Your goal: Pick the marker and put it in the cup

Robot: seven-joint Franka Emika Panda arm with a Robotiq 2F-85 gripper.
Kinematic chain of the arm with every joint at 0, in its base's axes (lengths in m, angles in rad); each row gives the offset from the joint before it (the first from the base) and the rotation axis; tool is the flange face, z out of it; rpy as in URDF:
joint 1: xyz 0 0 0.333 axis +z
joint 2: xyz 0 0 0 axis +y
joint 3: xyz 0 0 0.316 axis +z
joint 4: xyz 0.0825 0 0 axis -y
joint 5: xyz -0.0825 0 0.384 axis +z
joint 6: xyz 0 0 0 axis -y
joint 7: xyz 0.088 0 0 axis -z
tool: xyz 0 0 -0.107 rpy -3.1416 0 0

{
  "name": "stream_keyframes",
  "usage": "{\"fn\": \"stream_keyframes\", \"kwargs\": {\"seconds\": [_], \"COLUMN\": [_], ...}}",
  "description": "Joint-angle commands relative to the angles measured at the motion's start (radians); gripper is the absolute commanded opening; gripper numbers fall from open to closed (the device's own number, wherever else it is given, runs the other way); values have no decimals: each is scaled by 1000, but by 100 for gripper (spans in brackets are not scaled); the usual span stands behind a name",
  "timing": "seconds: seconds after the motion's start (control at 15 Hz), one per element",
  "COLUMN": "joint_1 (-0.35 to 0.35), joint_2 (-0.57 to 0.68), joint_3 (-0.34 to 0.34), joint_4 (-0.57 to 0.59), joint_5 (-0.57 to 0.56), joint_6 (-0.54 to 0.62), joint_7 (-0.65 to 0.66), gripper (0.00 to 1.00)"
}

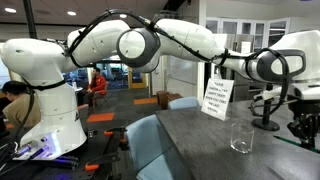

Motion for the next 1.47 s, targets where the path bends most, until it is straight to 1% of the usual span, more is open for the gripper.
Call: {"fn": "stream_keyframes", "kwargs": {"seconds": [0.0, 0.47, 0.6, 0.8, 0.93, 1.13, 1.33, 1.4], "joint_1": [11, 63, 79, 100, 111, 121, 132, 135], "joint_2": [-23, -69, -76, -82, -91, -116, -173, -206], "joint_3": [-13, -20, -27, -30, -27, -8, 2, 11], "joint_4": [3, -4, -11, -30, -53, -101, -183, -227], "joint_5": [-37, -124, -157, -206, -227, -226, -219, -215], "joint_6": [6, 28, 57, 131, 181, 241, 282, 294], "joint_7": [-85, -298, -328, -377, -406, -471, -537, -572], "gripper": [3, 3, 3, 3, 3, 3, 3, 3]}}
